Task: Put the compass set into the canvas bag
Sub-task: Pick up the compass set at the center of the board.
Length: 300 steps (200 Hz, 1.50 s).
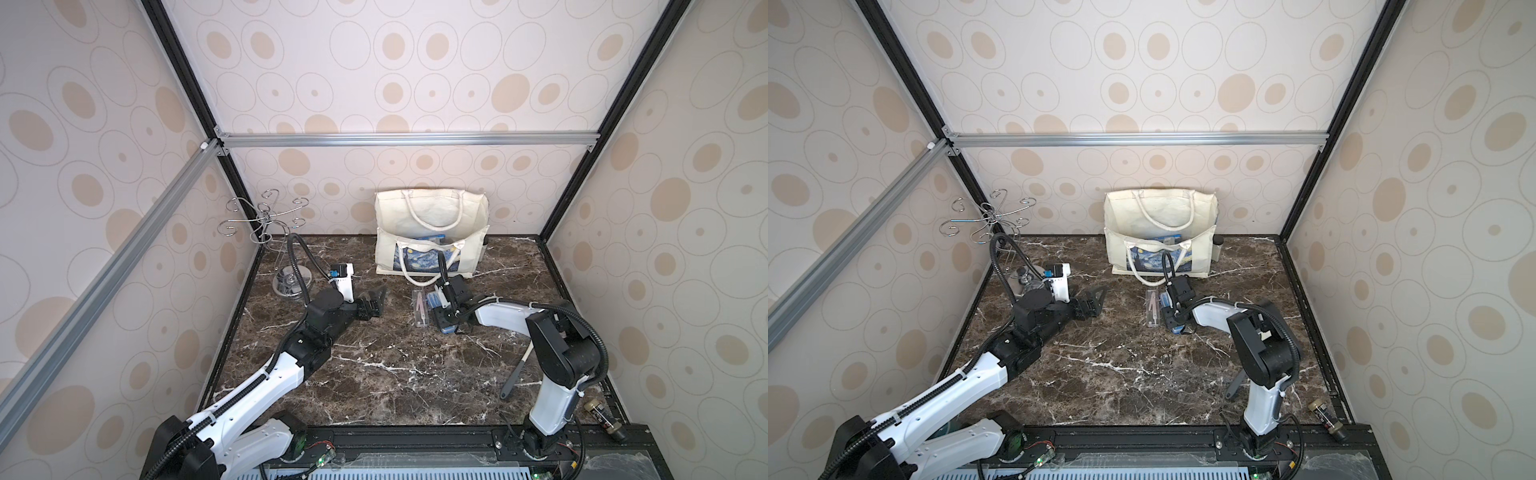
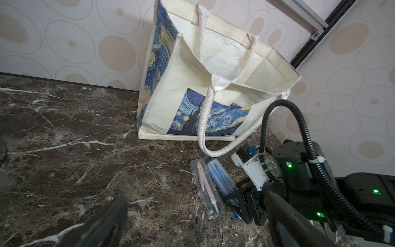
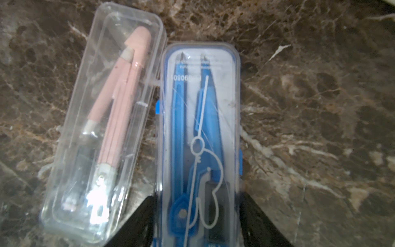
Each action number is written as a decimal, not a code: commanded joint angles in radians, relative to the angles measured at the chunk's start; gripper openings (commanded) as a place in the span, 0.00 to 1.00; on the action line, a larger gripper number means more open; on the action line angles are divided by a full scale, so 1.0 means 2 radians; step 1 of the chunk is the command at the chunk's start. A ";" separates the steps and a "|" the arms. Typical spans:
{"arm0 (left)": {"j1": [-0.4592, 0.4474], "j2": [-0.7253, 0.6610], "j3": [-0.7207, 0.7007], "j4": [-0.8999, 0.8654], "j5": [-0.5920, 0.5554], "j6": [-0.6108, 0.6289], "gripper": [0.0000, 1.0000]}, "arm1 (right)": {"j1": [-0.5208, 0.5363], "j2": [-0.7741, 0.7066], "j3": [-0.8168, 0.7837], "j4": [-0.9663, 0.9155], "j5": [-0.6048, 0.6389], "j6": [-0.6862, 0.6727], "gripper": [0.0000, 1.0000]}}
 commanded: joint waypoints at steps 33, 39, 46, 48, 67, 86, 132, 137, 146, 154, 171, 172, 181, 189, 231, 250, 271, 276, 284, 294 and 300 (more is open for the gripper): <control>0.003 0.003 -0.005 0.021 -0.005 -0.005 1.00 | 0.002 -0.074 -0.018 -0.021 -0.046 -0.015 0.62; 0.005 0.004 -0.005 0.022 -0.005 -0.005 1.00 | 0.002 -0.082 -0.020 -0.022 -0.055 -0.018 0.62; 0.004 0.005 -0.005 0.022 -0.005 -0.004 1.00 | 0.003 -0.091 -0.022 -0.021 -0.063 -0.021 0.62; 0.004 0.005 -0.005 0.022 -0.005 -0.004 1.00 | 0.003 -0.093 -0.024 -0.020 -0.066 -0.022 0.62; 0.005 0.008 -0.006 0.026 -0.004 -0.004 1.00 | 0.002 -0.110 -0.026 -0.023 -0.090 -0.032 0.61; 0.005 0.012 -0.006 0.027 -0.003 -0.004 1.00 | 0.002 -0.124 -0.030 -0.023 -0.111 -0.036 0.61; 0.006 0.018 -0.007 0.030 -0.004 -0.004 1.00 | 0.002 -0.148 -0.036 -0.007 -0.152 -0.034 0.60; 0.007 0.018 -0.007 0.029 -0.004 -0.004 1.00 | 0.002 -0.148 -0.035 -0.007 -0.149 -0.035 0.60; 0.006 0.019 -0.007 0.030 -0.003 -0.004 1.00 | 0.002 -0.145 -0.033 -0.008 -0.145 -0.036 0.59; 0.007 0.020 -0.007 0.030 -0.003 -0.006 1.00 | 0.002 -0.142 -0.031 -0.010 -0.145 -0.038 0.59; 0.007 0.020 -0.008 0.030 -0.002 -0.005 1.00 | 0.003 -0.136 -0.028 -0.011 -0.150 -0.038 0.58; 0.007 0.020 -0.008 0.030 -0.002 -0.005 1.00 | 0.002 -0.136 -0.028 -0.010 -0.150 -0.037 0.58; 0.007 0.020 -0.009 0.030 -0.003 -0.005 1.00 | 0.002 -0.134 -0.028 -0.007 -0.152 -0.037 0.58; 0.008 0.020 -0.010 0.030 -0.004 -0.005 1.00 | 0.002 -0.131 -0.028 -0.005 -0.152 -0.037 0.58; 0.009 0.022 -0.011 0.025 -0.007 -0.004 1.00 | 0.003 -0.134 -0.016 -0.002 -0.172 -0.029 0.58; 0.010 0.018 -0.011 0.022 -0.013 -0.003 1.00 | 0.003 -0.148 0.003 -0.013 -0.184 -0.031 0.58; 0.010 0.008 -0.016 0.021 -0.023 -0.002 1.00 | 0.004 -0.165 0.027 -0.027 -0.200 -0.034 0.57; 0.011 0.005 -0.017 0.021 -0.025 -0.002 1.00 | 0.005 -0.168 0.034 -0.032 -0.204 -0.034 0.57; 0.011 0.001 -0.020 0.020 -0.030 -0.002 1.00 | 0.005 -0.173 0.044 -0.038 -0.212 -0.035 0.57; 0.012 -0.007 -0.022 0.018 -0.035 0.000 1.00 | 0.006 -0.180 0.055 -0.045 -0.218 -0.036 0.56; 0.012 -0.011 -0.024 0.016 -0.039 0.001 1.00 | 0.007 -0.184 0.061 -0.047 -0.226 -0.036 0.56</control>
